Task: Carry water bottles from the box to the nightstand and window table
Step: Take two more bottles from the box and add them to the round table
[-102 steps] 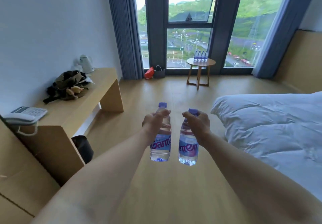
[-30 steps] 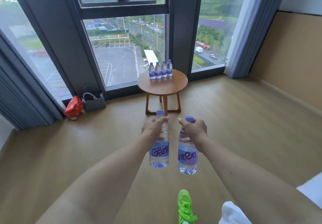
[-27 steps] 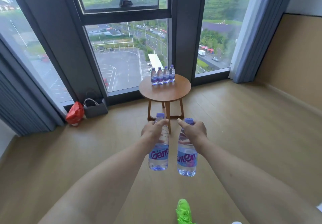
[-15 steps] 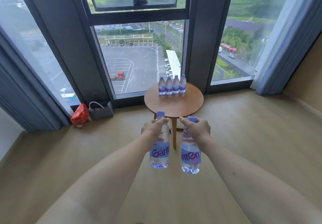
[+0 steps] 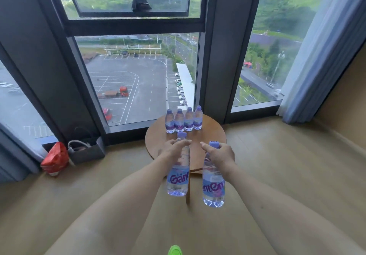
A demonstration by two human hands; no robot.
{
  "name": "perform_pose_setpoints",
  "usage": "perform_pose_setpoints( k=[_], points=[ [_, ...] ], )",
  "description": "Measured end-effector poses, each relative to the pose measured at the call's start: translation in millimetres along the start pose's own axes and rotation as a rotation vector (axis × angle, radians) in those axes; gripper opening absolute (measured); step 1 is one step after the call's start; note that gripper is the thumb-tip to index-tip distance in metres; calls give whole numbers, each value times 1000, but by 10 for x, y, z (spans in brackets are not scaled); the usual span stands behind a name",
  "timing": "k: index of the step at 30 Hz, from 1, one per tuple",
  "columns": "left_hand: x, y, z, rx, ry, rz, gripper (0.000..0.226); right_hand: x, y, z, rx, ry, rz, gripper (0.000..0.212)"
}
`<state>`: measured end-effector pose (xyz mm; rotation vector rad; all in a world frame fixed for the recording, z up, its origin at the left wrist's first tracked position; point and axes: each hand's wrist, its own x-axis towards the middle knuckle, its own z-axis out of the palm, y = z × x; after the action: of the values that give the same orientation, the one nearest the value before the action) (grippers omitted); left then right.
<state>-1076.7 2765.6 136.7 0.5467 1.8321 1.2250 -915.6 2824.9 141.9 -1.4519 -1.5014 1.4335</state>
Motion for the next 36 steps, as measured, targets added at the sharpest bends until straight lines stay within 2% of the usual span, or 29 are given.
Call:
perform_pose_setpoints(
  k=[4, 6, 11, 14, 18, 20, 24, 27, 29, 33, 36],
  points=[
    [719, 383, 28, -3, -35, -6, 50, 743, -279, 151, 0, 14, -8, 28],
    [1023, 535, 21, -19, -31, -21, 57, 1075, -382, 236, -3, 12, -12, 31],
    [1655, 647, 0, -23, 8, -69, 52, 1728, -440, 463, -8, -48, -44, 36],
    [2065, 616, 9, 51, 51, -93, 68, 2231, -347, 591, -77, -116, -73, 47],
    [2668, 565, 70, 98, 125, -137, 74, 3027, -177, 789, -170, -244, -96, 54],
    [2940, 570, 95, 122, 147, -180, 67, 3378, -93, 862, -276, -313, -105, 57],
    [3369, 635, 189, 157, 203, -250, 39, 3898, -13, 976, -441, -452, -50, 60],
    [3617, 575, 282, 247, 256, -296, 41, 4191, 37, 1068, -437, -491, 10, 51],
    [3740, 482, 296, 330, 258, -352, 30, 4333, 69, 1136, -428, -517, 65, 44],
    [3938, 329, 251, 378, 258, -403, 36, 4537, 169, 1267, -506, -572, 82, 50],
    [4122, 248, 218, 397, 209, -404, 39, 4667, 239, 1374, -610, -549, 94, 56]
  ],
)
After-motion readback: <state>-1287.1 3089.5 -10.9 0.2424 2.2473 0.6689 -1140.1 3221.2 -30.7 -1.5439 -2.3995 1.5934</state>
